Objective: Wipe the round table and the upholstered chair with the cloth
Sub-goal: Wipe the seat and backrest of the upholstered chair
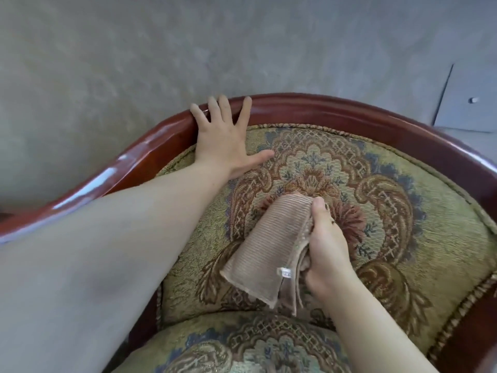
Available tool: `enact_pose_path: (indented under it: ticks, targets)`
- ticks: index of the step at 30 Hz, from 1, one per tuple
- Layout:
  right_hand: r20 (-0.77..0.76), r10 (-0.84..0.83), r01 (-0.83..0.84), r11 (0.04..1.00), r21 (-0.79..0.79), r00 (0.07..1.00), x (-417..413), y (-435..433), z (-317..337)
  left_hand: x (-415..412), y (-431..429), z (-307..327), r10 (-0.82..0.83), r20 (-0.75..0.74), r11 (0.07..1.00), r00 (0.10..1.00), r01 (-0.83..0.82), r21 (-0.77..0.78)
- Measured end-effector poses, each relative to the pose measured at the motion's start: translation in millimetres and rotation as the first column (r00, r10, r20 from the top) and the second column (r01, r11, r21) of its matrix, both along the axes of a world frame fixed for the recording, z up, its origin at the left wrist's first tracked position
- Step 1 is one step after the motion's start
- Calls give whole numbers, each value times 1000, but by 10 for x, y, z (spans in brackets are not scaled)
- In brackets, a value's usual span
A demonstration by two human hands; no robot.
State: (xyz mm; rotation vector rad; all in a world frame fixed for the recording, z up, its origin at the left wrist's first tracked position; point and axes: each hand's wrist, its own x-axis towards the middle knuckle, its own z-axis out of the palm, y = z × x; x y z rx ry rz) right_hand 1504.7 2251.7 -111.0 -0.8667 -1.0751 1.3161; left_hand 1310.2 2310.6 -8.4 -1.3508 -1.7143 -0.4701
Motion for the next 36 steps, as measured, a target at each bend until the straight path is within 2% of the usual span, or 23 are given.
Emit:
enact_pose_path:
  ticks: [5, 9, 11, 12, 13, 14, 16, 17, 18, 19, 20, 21, 23, 25, 27, 30, 32, 36]
  targets:
    - [52, -6, 7, 1000, -13, 999, 122, -86, 515, 1, -88, 68, 24, 26, 995, 999, -22, -97]
    - [91, 11, -1, 994, -113, 996, 125, -232, 767, 34, -396, 27, 1, 49, 956, 999, 13, -292]
    - [93, 37, -21, 985, -169, 995, 126, -365, 959, 145, -634, -23, -91, 226, 910, 970, 173, -376]
    - [95, 43, -25, 981, -190, 995, 133, -429, 1070, 226, -764, -29, -180, 399, 869, 899, 336, -363]
    - [99, 55, -33, 978, -207, 994, 142, -500, 1164, 303, -895, -49, -268, 593, 807, 760, 513, -293]
    - [105, 81, -55, 971, -233, 991, 168, -575, 1299, 376, -1017, -38, -332, 751, 738, 571, 653, -170]
    - [91, 143, -111, 949, -297, 985, 230, -727, 1604, 502, -1253, 94, -344, 921, 633, 182, 769, 85]
    - [78, 170, -134, 931, -339, 982, 279, -802, 1797, 545, -1375, 234, -261, 965, 605, -12, 777, 173]
    - [63, 195, -157, 913, -376, 979, 326, -866, 1988, 571, -1500, 403, -131, 965, 592, -225, 763, 259]
    - [49, 211, -174, 897, -407, 976, 378, -947, 2185, 589, -1637, 597, 11, 905, 605, -426, 723, 333]
    - [39, 223, -186, 883, -430, 974, 424, -1033, 2385, 593, -1782, 796, 137, 818, 630, -558, 687, 363]
    - [39, 235, -194, 873, -447, 971, 457, -1131, 2588, 587, -1932, 1001, 210, 768, 644, -606, 676, 358]
    - [83, 284, -214, 856, -470, 955, 466, -1345, 2924, 557, -2241, 1377, 187, 817, 683, -545, 670, 290]
    - [124, 333, -239, 847, -474, 935, 427, -1609, 3206, 517, -2590, 1707, 29, 871, 773, -490, 563, 291]
    - [113, 406, -318, 836, -447, 907, 334, -1856, 3483, 389, -2969, 2068, -114, 891, 824, -440, 459, 333]
    - [251, 501, -428, 854, -295, 828, 63, -2166, 3949, 70, -3538, 2688, -248, 936, 849, -249, 409, 334]
    - [379, 551, -522, 832, -186, 743, -229, -2380, 4303, -160, -3945, 3116, -303, 947, 868, -104, 380, 319]
    - [698, 511, -757, 650, 68, 502, -970, -2950, 4925, -570, -4847, 3827, -344, 914, 889, 214, 387, 244]
